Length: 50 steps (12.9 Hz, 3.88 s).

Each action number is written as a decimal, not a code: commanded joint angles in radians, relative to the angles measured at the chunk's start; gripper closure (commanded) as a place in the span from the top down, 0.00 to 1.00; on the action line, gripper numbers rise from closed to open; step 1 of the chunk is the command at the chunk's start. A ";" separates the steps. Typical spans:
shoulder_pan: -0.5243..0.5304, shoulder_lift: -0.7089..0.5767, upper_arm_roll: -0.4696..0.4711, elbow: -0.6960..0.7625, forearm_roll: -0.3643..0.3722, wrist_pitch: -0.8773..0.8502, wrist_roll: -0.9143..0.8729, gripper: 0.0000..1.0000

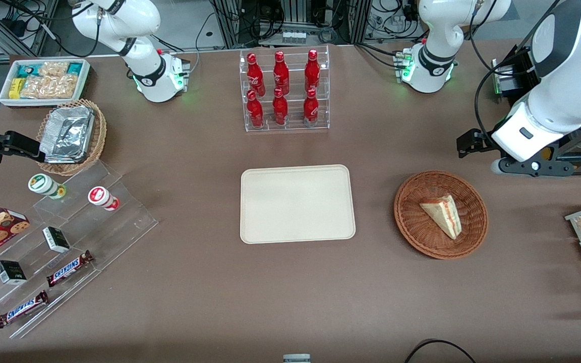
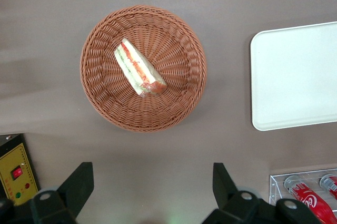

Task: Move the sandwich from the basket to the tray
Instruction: 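Move the left gripper over the wicker basket toward the sandwich, then lower the left gripper and close it on the wrapped sandwich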

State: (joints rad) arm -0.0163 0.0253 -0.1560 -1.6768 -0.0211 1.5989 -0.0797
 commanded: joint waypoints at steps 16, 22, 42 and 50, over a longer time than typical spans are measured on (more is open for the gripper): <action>0.048 0.016 0.004 -0.487 0.043 0.547 0.017 1.00; 0.064 0.071 0.015 -0.535 0.044 0.696 -0.105 1.00; 0.050 0.257 0.010 -0.531 0.044 0.883 -0.802 0.63; 0.050 0.205 0.006 -0.408 0.044 0.673 -0.743 0.00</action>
State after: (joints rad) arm 0.0345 0.2639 -0.1456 -2.1205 0.0118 2.3436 -0.8478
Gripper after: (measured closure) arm 0.692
